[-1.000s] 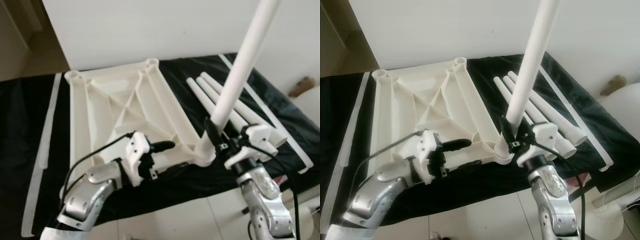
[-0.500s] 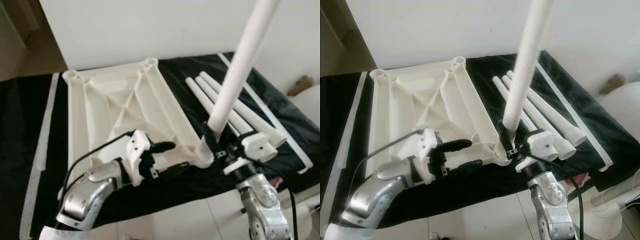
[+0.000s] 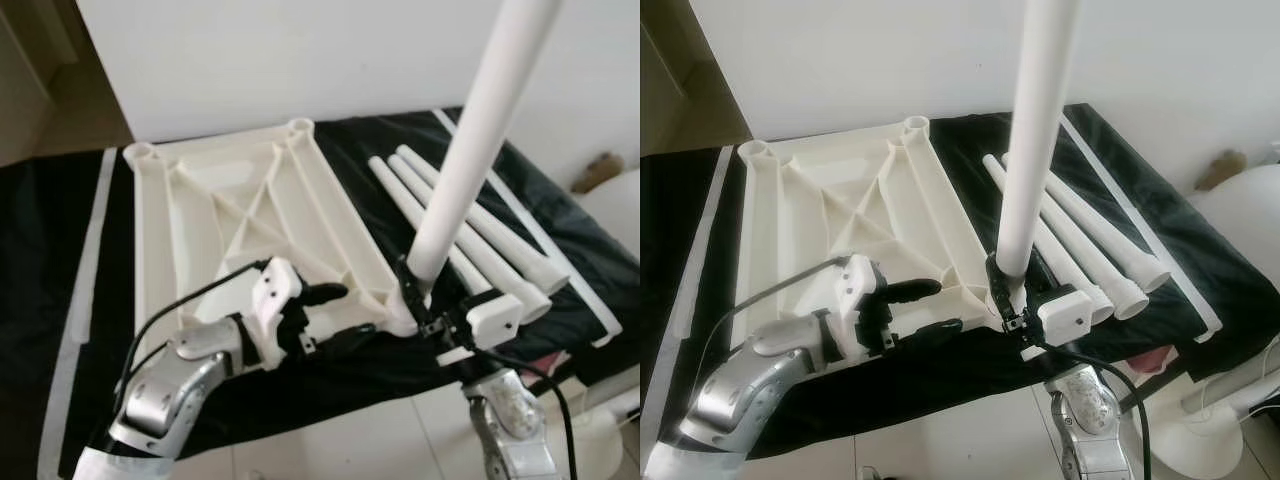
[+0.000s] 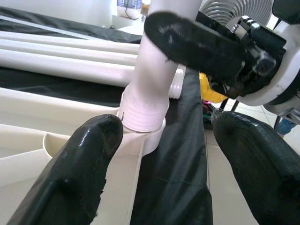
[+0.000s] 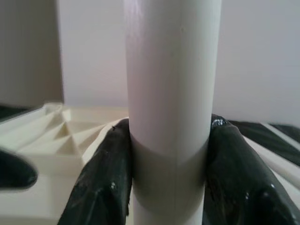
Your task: Building children table
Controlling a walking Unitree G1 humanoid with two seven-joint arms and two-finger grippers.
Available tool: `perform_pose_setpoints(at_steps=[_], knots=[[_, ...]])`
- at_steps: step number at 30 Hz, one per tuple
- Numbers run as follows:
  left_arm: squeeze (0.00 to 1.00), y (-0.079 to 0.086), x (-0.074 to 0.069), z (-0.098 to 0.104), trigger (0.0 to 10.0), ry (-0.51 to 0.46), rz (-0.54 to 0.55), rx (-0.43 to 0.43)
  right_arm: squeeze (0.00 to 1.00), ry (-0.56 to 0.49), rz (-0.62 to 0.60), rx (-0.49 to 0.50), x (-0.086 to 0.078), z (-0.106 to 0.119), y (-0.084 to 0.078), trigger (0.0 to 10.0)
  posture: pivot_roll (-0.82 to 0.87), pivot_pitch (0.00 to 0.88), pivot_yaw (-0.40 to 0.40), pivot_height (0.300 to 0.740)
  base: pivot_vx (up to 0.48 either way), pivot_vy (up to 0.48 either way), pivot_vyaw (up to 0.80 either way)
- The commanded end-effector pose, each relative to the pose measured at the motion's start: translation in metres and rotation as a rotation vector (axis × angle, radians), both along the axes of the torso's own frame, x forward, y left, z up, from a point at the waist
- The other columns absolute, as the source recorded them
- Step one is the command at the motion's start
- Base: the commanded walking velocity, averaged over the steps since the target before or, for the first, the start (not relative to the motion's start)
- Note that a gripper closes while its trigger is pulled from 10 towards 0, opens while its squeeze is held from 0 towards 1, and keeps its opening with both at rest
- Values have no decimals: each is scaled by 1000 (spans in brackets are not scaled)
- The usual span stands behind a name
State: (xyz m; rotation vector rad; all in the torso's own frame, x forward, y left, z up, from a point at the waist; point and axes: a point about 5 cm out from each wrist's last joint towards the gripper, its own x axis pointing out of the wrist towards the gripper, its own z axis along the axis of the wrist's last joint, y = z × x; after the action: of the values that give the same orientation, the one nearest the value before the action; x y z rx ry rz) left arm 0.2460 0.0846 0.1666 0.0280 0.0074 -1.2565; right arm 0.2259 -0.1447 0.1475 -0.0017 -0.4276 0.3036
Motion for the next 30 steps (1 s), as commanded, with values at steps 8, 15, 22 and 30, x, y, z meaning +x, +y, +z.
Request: perform_pose_setpoints(at_steps=[8,15,22,30], knots=[[0,0,1,3,10000,-2,-3,12,0,191,-88,134,2,-33,-19,10000,-42,96,43,740,0,0,0],[0,0,3,4,10000,-3,-5,15,0,222,-64,109,11,-33,-17,10000,-42,90,46,740,0,0,0],[0,0,4,5,10000,0,0,16,0,318,-80,14,21,-38,-11,10000,-37,90,40,740,0,0,0],[0,0,4,5,10000,1,8,15,0,334,-59,-2,23,-39,-9,10000,-36,89,39,740,0,0,0]])
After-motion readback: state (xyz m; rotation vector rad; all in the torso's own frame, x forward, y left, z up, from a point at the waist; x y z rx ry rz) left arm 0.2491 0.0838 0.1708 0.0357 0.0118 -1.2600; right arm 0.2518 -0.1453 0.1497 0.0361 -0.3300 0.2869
